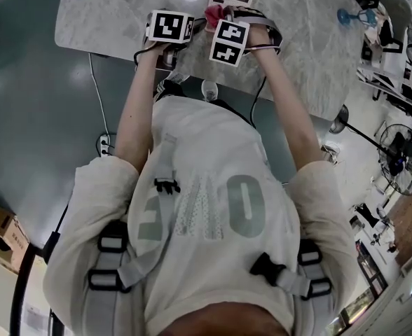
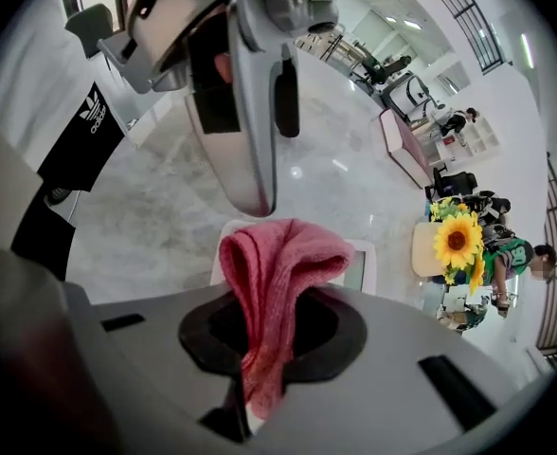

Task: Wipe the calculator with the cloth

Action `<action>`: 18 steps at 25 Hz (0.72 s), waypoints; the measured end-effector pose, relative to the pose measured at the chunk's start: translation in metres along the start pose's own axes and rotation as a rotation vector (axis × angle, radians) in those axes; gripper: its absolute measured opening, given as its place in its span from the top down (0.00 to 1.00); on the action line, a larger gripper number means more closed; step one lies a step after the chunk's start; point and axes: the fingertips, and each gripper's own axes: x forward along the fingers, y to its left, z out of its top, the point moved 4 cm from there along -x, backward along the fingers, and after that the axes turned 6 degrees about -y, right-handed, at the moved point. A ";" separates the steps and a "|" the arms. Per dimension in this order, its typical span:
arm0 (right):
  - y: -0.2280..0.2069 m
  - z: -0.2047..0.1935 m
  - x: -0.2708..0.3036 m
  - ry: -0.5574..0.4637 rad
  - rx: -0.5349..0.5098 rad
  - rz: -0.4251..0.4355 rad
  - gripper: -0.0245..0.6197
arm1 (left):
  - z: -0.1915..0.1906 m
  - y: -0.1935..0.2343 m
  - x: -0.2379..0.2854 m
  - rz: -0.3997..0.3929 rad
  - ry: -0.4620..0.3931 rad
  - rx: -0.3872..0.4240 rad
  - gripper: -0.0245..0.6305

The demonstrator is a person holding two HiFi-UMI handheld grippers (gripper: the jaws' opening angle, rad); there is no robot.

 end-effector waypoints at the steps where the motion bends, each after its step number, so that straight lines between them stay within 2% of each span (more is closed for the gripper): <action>1: 0.004 0.001 -0.001 -0.002 -0.002 0.001 0.87 | 0.000 0.000 0.000 -0.001 0.001 -0.002 0.17; 9: 0.032 0.008 -0.007 -0.016 -0.016 0.014 0.87 | 0.001 -0.001 0.000 -0.014 0.003 -0.014 0.17; 18: 0.049 0.012 -0.011 -0.033 0.015 0.025 0.87 | -0.001 -0.003 0.002 -0.003 0.014 0.033 0.17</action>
